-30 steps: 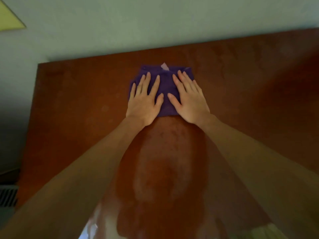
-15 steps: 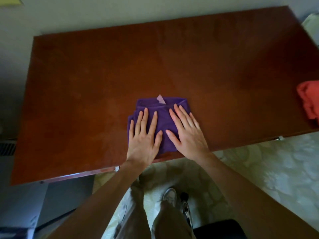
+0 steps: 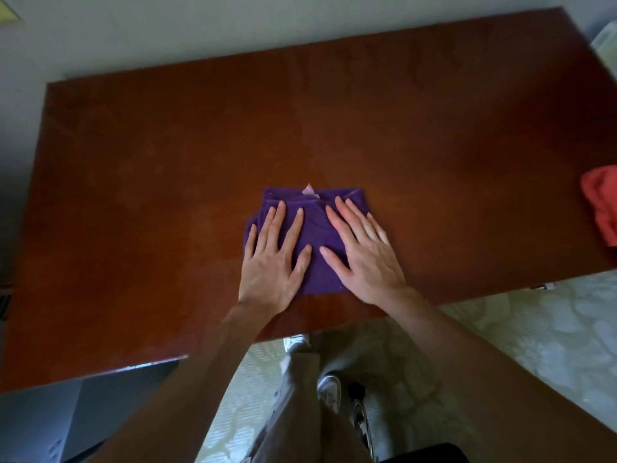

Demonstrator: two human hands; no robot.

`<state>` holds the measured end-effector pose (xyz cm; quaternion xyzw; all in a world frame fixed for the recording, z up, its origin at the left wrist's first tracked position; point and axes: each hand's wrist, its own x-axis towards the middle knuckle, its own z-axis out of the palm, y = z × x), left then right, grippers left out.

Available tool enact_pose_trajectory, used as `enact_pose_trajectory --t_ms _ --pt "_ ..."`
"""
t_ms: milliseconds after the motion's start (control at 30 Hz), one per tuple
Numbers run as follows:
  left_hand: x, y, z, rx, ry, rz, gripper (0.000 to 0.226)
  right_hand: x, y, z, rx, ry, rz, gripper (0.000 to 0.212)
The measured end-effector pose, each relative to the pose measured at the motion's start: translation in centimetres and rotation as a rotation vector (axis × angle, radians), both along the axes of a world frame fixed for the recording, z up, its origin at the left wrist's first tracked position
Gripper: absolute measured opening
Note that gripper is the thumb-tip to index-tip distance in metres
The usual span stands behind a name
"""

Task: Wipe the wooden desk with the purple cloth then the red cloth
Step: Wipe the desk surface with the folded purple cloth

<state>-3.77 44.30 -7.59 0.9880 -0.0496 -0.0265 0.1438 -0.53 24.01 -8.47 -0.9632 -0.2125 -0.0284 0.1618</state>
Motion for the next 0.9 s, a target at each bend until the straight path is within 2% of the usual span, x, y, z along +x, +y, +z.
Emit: enact_pose_trajectory --t_ms 267,533,733,900 --pt "16.4 -0.4 -0.2 -0.004 -0.024 -0.004 0.065 15.5 0.1 0.5 -0.030 -0.021 -0.066 0.071" --pt "30.6 -0.5 -0.5 0.008 -0.055 0.037 0.062 30.3 0.2 1.2 -0.091 0.001 -0.015 0.077" --pt "37.1 0.3 -0.1 0.020 -0.058 0.008 0.062 35.8 1.0 1.0 -0.083 -0.028 -0.047 0.079" --pt "37.6 0.1 -0.1 0.035 -0.042 -0.001 0.062 36.4 1.0 1.0 -0.102 -0.020 -0.032 0.074"
